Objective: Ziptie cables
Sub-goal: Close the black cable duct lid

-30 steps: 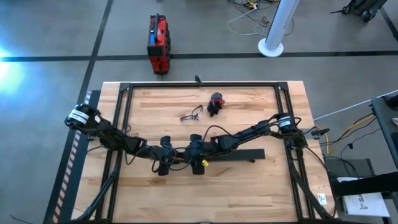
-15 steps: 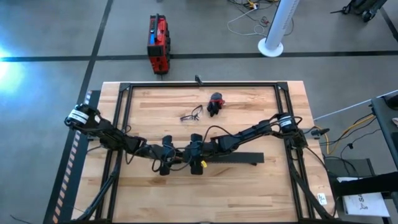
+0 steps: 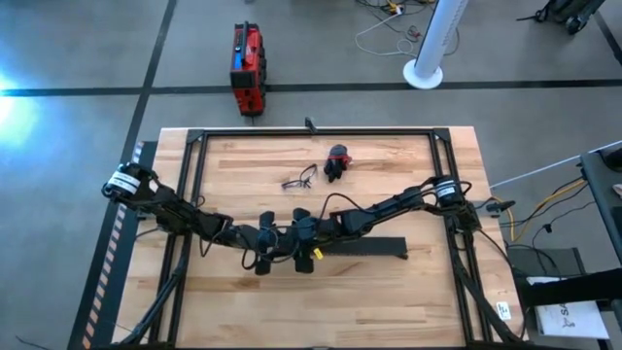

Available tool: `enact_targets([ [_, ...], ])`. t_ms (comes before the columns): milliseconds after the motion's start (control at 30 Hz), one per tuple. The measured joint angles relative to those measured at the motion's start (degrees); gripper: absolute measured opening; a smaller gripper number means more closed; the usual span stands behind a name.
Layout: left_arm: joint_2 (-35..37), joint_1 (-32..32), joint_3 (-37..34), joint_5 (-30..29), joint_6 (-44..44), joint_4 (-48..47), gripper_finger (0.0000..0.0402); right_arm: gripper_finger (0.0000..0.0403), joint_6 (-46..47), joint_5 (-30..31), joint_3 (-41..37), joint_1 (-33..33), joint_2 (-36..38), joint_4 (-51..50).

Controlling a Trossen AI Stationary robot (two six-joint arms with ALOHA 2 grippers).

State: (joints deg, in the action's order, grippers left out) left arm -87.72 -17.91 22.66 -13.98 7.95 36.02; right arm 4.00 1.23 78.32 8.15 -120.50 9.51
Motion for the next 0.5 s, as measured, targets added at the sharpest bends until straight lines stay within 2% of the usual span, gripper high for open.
enact_targets([
  [200, 0.0, 0.0, 0.5, 0.3, -1.5, -0.7, 0.0213, 0.0220, -0.1, 0.0, 0.0, -0.2, 0.0, -0.1],
  [500, 0.7, 0.0, 0.3, 1.1, -0.4, -3.0, 0.0245, 0.0221, -0.4, -0.2, 0.1, -0.3, 0.0, -0.5],
])
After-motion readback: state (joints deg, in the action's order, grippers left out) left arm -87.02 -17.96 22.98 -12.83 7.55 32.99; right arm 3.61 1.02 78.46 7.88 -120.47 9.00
